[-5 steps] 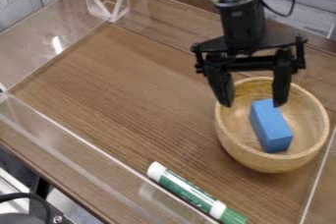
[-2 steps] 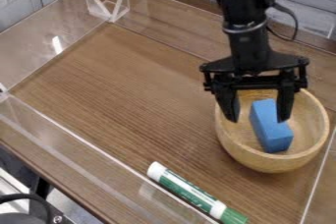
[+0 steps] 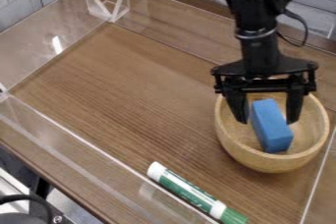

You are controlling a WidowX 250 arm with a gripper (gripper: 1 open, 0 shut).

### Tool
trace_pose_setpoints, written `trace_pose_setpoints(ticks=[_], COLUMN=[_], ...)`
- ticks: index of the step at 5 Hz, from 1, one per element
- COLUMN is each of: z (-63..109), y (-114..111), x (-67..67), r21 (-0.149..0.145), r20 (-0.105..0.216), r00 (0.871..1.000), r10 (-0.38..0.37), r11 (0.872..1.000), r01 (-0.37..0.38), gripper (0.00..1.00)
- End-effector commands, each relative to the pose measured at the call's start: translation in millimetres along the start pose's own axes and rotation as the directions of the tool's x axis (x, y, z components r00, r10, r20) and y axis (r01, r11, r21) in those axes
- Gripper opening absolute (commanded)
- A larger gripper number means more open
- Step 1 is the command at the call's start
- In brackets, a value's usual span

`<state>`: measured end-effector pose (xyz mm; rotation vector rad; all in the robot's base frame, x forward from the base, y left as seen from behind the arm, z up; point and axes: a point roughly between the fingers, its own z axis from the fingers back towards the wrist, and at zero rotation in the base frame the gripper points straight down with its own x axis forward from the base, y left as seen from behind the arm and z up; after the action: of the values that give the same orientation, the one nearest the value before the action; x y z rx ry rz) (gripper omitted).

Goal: Remove the blue block from inside the brown bowl and put it on the table

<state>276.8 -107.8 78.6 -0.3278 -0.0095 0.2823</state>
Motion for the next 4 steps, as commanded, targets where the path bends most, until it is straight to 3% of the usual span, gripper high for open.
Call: trace_pose_setpoints(ticks=[1, 4], z=[4.2, -19.3], y=[-12.5, -18.0], x=[11.1, 19.6], r21=[-0.016, 0.004], r20=[0.053, 0.076], r00=[0.998, 0.997], r10=[-0.02, -0.001], r11=[1.0, 1.0], r01=[0.021, 0.001], gripper=[1.0, 1.0])
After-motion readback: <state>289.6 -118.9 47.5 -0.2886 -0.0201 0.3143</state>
